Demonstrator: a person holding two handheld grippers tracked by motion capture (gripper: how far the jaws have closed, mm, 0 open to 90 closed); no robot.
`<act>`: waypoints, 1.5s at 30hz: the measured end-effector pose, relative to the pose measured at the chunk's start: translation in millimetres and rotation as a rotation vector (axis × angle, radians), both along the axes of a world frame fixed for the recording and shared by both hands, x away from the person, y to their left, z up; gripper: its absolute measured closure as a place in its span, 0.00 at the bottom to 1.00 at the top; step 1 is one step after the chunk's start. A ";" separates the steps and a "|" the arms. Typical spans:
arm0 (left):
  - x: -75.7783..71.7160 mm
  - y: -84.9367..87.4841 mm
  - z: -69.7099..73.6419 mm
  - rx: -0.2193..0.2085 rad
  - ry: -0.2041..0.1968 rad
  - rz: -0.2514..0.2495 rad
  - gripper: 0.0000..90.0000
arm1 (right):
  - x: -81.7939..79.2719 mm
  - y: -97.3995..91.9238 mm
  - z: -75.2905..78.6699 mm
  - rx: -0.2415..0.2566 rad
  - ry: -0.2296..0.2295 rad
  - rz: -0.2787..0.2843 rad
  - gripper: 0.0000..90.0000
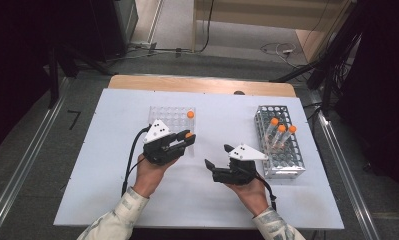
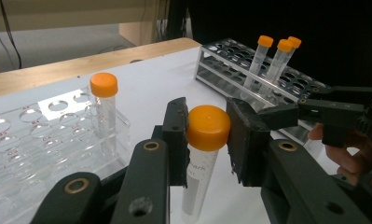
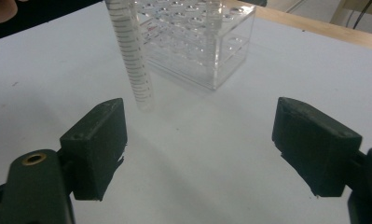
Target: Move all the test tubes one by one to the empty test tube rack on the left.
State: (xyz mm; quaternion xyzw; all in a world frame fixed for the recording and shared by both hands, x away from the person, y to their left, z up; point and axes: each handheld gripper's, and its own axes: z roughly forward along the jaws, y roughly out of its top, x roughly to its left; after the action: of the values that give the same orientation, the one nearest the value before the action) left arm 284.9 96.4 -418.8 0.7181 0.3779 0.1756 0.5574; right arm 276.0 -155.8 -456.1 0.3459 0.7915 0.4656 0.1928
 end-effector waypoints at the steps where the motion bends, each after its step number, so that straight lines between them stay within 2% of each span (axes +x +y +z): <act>1: 0.7 0.2 0.2 0.001 0.000 0.004 0.78 | -0.1 -1.7 -0.8 -0.002 -0.002 -0.008 0.17; 4: 2.8 2.4 1.2 0.003 0.002 0.024 0.78 | -1.7 -6.3 -0.5 -0.005 -0.014 -0.020 0.18; 11: 6.1 12.5 7.8 0.018 -0.009 0.076 0.78 | -8.3 -18.2 2.1 -0.009 0.005 -0.014 0.19; 19: 16.2 21.6 12.5 0.004 -0.011 0.133 0.78 | -10.3 -28.8 0.1 -0.013 0.009 -0.028 0.20; 24: 20.7 19.7 16.6 0.016 -0.015 0.136 0.78 | -13.0 -29.5 1.5 -0.011 -0.010 -0.031 0.21; 31: 29.9 22.2 21.3 0.023 -0.008 0.159 0.78 | -15.0 -29.3 2.4 -0.018 0.000 -0.030 0.21; 35: 35.1 23.6 24.4 0.013 -0.005 0.170 0.78 | -15.4 -30.1 3.5 -0.016 -0.003 -0.036 0.22; 41: 46.1 21.0 32.6 0.028 -0.011 0.182 0.78 | -16.8 -30.1 4.8 -0.015 -0.014 -0.038 0.22; 45: 54.3 19.7 35.3 0.016 -0.007 0.189 0.78 | -17.4 -30.2 4.9 -0.021 -0.013 -0.036 0.22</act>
State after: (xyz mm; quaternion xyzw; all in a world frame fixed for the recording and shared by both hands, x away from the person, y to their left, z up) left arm 339.2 116.1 -383.5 0.6830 0.4408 0.2328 0.5339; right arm 258.6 -186.1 -451.3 0.3551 0.7887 0.4560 0.2098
